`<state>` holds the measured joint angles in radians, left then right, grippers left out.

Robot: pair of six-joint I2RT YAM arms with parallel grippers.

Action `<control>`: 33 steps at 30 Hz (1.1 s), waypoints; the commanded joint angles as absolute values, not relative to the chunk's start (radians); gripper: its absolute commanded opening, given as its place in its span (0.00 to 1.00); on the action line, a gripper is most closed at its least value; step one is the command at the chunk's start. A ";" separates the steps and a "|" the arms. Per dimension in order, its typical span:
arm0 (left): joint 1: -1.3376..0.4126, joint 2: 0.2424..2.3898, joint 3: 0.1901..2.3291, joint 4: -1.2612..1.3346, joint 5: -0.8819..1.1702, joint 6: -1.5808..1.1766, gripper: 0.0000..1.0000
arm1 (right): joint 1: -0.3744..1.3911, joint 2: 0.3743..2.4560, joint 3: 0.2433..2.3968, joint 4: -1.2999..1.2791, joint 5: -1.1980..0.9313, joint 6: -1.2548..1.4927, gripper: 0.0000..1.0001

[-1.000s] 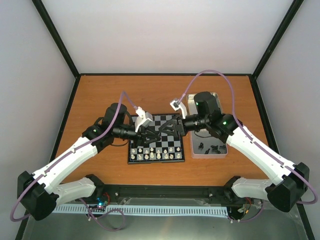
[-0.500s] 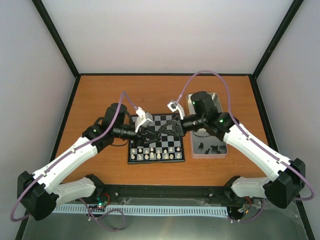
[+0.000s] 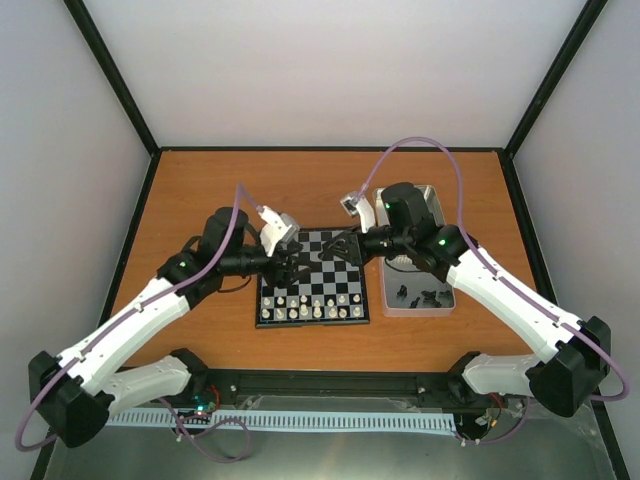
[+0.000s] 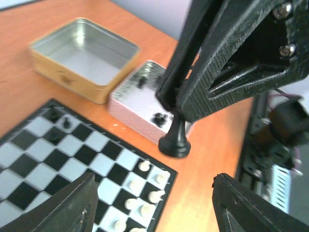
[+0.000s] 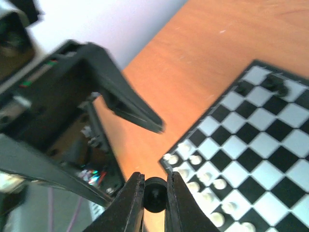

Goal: Set up the chess pieces on the board
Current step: Place the chess piece on the chessboard.

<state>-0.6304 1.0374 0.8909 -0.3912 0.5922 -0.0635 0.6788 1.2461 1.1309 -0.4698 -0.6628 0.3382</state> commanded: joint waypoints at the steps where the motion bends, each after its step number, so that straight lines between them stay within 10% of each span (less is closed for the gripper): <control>1: -0.634 0.945 0.888 -0.411 0.272 -0.134 0.67 | 0.689 1.250 1.110 -0.443 -0.351 0.309 0.04; 12: -0.634 0.641 0.735 -0.378 -0.226 -0.249 0.77 | 0.826 1.407 1.124 -0.385 0.035 0.273 0.03; 33: -0.633 0.526 0.693 -0.338 -0.266 -0.230 0.83 | 0.902 1.618 1.161 -0.252 0.162 0.290 0.03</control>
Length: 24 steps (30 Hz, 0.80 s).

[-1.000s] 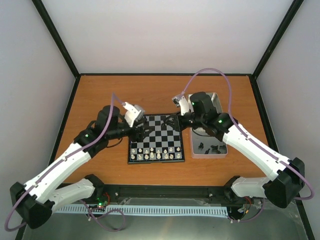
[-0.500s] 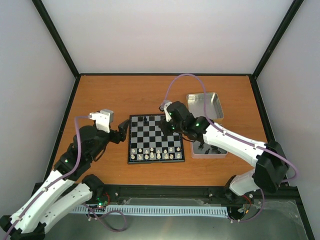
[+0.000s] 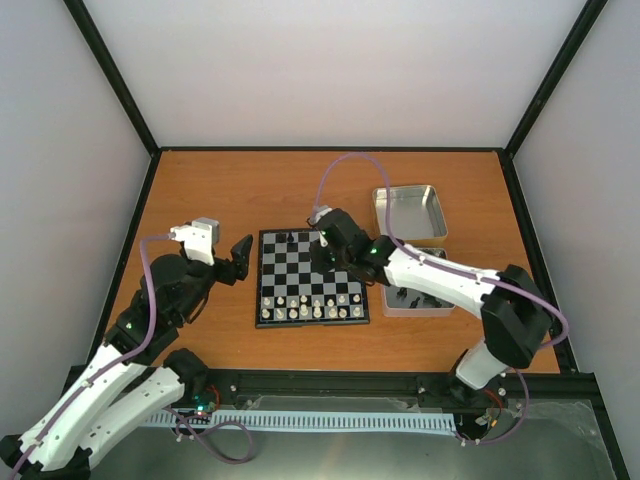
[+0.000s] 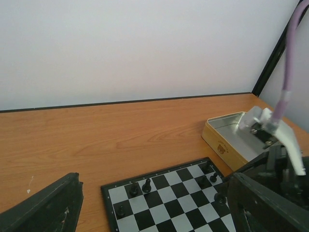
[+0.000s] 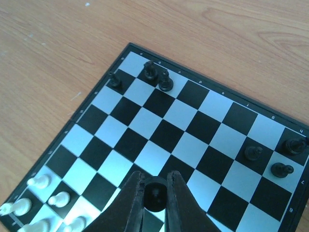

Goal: Set up the chess pieces on the board
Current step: Place the chess piece on the chessboard.

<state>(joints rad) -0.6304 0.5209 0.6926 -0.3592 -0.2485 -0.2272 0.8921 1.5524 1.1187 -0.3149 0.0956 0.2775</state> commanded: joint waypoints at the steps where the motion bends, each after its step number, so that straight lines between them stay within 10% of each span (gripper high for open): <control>1: -0.633 0.528 0.694 -0.337 -0.267 -0.227 0.83 | 0.902 1.644 1.176 -0.243 0.177 0.298 0.03; 24: -0.634 0.540 0.693 -0.348 -0.265 -0.231 0.84 | 0.832 2.105 1.490 -0.215 0.271 0.324 0.04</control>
